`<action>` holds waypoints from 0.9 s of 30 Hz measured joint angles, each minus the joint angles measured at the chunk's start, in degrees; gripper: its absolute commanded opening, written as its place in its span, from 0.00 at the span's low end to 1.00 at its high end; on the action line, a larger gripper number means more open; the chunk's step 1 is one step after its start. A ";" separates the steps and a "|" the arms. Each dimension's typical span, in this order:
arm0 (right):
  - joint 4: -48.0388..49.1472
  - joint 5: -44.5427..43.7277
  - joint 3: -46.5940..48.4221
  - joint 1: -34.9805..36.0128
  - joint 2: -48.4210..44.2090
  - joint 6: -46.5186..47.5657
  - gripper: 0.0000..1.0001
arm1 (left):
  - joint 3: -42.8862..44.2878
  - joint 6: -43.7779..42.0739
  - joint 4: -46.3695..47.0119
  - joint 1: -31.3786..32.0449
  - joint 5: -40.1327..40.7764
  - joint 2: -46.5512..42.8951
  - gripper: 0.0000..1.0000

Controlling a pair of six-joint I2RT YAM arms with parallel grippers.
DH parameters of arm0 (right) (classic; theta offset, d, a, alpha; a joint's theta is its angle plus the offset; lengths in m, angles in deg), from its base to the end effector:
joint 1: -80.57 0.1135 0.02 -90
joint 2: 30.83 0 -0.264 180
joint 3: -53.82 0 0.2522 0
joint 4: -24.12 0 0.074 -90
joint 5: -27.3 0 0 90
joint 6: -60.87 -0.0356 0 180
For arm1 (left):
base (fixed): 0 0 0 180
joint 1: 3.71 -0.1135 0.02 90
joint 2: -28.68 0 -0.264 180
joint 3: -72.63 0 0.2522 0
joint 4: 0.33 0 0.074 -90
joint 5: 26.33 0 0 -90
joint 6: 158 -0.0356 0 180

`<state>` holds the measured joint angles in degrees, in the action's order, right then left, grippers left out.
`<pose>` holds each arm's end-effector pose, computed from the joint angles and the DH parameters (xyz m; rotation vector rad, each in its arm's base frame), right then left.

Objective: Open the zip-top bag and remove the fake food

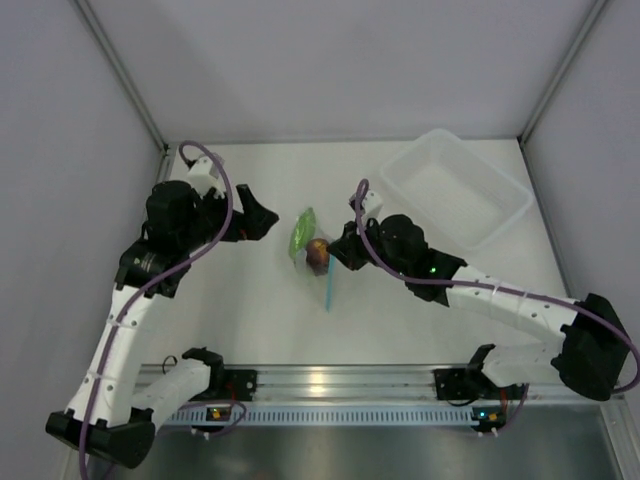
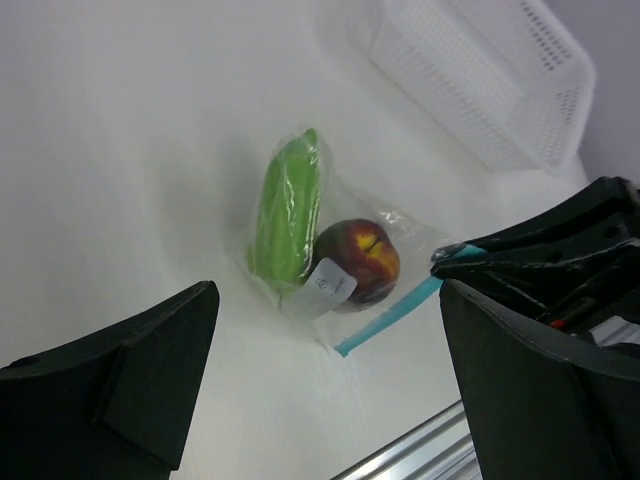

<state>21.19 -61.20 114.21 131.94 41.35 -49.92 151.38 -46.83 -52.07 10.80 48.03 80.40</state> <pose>0.1816 0.2288 0.2855 -0.5265 1.8522 0.8949 0.1713 -0.0543 0.3901 0.0607 2.0479 -0.6674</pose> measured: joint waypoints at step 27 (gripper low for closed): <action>-47.12 1.88 15.39 7.65 -18.99 27.21 0.00 | -10.64 -9.20 48.76 21.42 -34.56 8.74 0.98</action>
<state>-25.93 -59.32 129.60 139.59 22.36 -22.71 140.74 -56.04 -3.31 32.22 13.47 89.15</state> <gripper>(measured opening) 0.094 0.983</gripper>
